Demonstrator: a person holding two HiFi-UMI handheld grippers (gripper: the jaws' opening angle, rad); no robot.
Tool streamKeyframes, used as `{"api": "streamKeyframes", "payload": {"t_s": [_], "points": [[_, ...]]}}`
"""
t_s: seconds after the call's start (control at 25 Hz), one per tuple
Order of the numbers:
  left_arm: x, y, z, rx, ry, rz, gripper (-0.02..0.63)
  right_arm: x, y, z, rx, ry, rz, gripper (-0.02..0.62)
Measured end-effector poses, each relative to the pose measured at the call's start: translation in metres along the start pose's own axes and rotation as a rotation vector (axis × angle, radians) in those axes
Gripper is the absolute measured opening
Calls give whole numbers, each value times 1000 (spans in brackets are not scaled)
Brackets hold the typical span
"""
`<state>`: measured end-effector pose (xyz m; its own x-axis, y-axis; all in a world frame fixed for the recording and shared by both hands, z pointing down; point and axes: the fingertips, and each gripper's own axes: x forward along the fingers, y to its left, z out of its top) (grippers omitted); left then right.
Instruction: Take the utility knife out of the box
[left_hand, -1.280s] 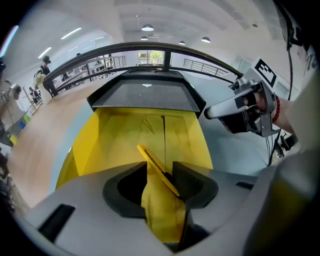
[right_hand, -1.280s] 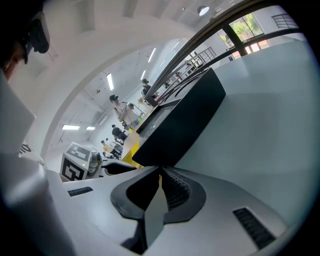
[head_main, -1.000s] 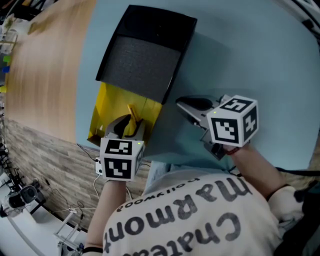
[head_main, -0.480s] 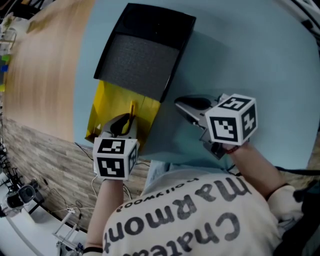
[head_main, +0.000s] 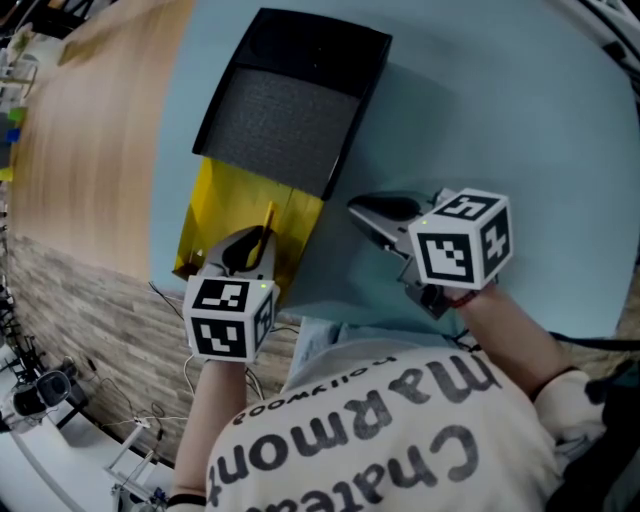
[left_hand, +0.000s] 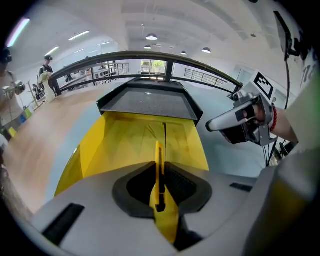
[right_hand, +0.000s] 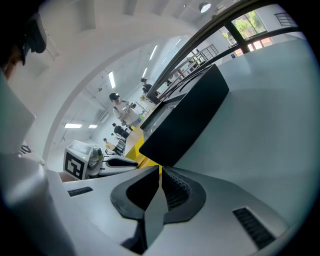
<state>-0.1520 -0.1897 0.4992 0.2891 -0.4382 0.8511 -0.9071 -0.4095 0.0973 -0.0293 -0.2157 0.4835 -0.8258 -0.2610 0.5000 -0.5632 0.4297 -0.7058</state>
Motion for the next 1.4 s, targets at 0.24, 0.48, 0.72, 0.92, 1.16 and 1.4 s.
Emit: {"api": "streamKeyframes", "payload": {"t_s": [0.24, 0.48, 0.72, 0.92, 1.16, 1.4], "points": [[-10, 2, 10, -25, -97, -11, 55, 3, 8, -5, -16, 6, 10, 41], [-40, 1, 26, -63, -244, 4, 54, -5, 23, -12, -43, 18, -3, 41], [-74, 4, 35, -81, -413, 20, 52, -4, 39, -17, -80, 19, -17, 41], [-115, -1, 33, -118, -555, 12, 51, -5, 64, -18, -142, 18, -20, 41], [-160, -3, 5, -203, -651, 12, 52, -3, 103, -24, -201, 12, -14, 41], [-205, 2, -43, -250, -704, 72, 52, 9, 153, -43, -272, 29, 26, 41]]}}
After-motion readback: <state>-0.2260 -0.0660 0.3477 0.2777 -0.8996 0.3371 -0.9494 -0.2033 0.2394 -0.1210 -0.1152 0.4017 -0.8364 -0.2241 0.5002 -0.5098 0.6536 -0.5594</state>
